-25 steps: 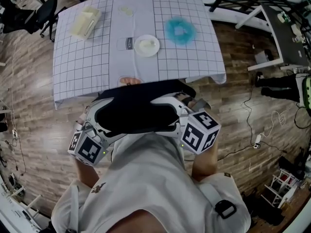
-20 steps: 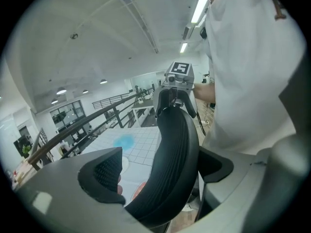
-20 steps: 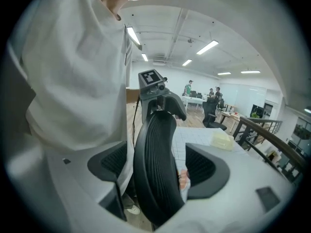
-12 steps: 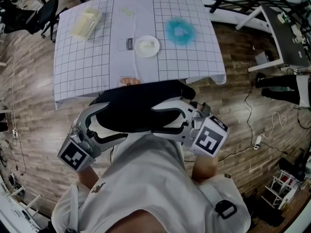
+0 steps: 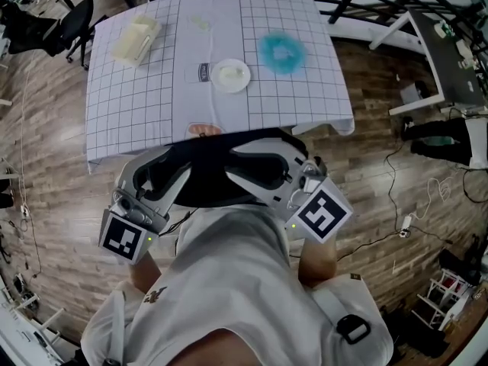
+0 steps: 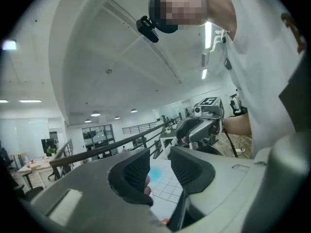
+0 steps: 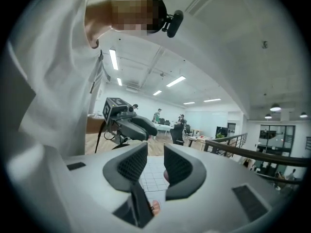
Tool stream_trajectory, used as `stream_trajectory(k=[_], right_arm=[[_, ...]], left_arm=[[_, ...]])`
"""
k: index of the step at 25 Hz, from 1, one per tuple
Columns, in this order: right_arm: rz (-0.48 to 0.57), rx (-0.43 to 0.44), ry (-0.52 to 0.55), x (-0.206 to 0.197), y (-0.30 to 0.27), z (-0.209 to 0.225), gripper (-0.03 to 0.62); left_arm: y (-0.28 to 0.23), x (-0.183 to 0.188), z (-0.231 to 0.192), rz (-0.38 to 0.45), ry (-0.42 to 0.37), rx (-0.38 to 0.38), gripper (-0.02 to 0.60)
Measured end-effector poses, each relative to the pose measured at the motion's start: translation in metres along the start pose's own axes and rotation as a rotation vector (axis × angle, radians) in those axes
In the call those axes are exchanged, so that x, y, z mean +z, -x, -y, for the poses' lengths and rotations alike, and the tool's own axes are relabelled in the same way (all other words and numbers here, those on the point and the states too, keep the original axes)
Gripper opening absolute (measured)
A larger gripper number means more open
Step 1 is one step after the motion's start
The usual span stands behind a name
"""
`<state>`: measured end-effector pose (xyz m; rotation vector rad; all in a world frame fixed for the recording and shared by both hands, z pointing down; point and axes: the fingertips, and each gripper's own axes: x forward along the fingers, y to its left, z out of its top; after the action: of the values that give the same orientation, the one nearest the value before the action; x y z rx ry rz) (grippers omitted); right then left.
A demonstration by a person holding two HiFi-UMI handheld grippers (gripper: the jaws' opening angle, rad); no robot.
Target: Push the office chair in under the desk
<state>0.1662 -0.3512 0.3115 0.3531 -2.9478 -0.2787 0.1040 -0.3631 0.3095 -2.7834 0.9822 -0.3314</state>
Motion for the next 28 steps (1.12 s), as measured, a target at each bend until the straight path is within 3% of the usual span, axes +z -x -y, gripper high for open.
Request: stream_trajectory(k=[6, 9, 15, 21, 28], right_arm=[[0.011, -0.090, -0.041, 0.005, -0.004, 0.016, 0.026], [0.015, -0.125, -0.060, 0.008, -0.006, 0.022, 0.003], [0.010, -0.171, -0.126, 0.010, -0.012, 0.031, 0.002], [0.004, -0.198, -0.223, 0.004, -0.018, 0.033, 0.002], [0.003, -0.193, -0.243, 0.002, -0.021, 0.036, 0.002]], left_arm=[[0.001, 0.007, -0.022, 0.028, 0.090, 0.130, 0.021], [0.000, 0.012, -0.029, 0.043, 0.124, 0.162, 0.003], [-0.009, 0.015, -0.033, 0.048, 0.194, 0.193, 0.003], [-0.016, 0.010, -0.032, 0.040, 0.211, 0.207, 0.003], [-0.018, 0.008, -0.034, 0.028, 0.205, 0.212, 0.002]])
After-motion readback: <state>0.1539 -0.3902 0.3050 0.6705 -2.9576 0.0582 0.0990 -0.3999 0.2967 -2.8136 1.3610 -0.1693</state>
